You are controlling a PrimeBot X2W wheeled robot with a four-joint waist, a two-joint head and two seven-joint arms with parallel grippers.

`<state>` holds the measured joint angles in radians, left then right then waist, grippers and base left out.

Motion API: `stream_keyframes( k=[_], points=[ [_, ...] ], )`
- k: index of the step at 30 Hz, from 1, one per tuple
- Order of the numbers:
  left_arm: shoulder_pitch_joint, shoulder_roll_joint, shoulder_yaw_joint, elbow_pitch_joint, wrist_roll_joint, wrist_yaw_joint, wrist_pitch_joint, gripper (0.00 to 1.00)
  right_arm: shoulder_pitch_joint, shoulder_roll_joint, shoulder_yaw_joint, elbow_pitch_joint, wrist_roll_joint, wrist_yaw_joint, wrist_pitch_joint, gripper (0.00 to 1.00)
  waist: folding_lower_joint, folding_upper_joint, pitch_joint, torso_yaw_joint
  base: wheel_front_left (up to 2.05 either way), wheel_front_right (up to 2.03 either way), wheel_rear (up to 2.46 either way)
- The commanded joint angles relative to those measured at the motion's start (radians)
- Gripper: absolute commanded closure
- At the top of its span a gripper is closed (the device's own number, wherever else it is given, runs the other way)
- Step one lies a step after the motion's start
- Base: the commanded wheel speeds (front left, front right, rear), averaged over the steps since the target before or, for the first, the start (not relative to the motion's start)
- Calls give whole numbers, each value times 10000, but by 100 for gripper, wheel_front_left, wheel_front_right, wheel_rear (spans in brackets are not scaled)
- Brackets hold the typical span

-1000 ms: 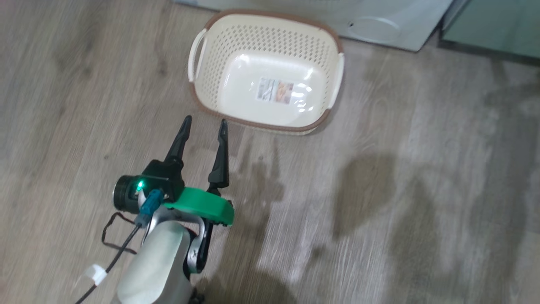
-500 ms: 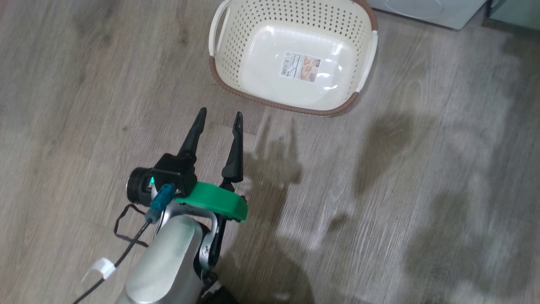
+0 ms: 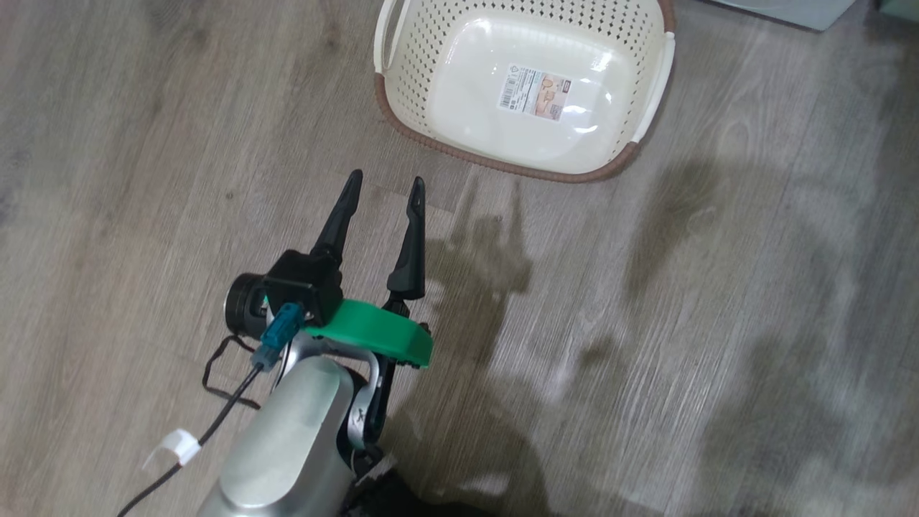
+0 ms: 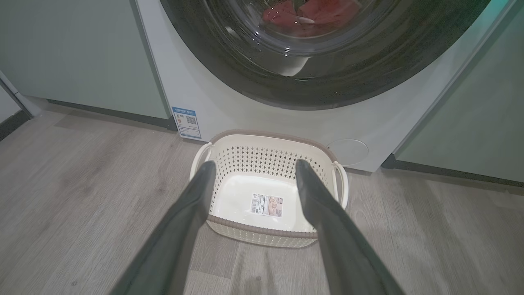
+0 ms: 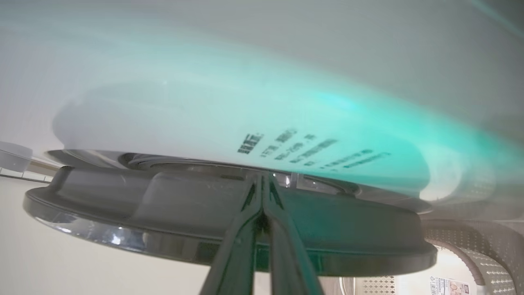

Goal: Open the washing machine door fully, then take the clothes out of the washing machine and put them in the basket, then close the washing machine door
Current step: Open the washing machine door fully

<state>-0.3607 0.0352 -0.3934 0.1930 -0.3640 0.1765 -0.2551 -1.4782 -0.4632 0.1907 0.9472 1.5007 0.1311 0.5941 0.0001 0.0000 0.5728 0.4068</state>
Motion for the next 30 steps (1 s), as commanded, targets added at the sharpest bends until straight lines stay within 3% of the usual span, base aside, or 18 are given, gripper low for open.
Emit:
stream_keyframes(
  k=[1,15,30],
  points=[
    [-141,151,288,-320,-58,53,-67,0,-430,296,118,-275,-114,-4,66,100,-1,0,53,33,0,0,0],
    [-139,150,555,-225,-15,46,-67,0,379,593,842,-929,17,-4,1153,100,-1,0,-372,65,0,0,0],
    [658,150,1294,399,931,-596,-67,0,3699,1577,1506,-2278,813,-4,2239,100,-1,0,-2511,107,0,0,0]
  ],
)
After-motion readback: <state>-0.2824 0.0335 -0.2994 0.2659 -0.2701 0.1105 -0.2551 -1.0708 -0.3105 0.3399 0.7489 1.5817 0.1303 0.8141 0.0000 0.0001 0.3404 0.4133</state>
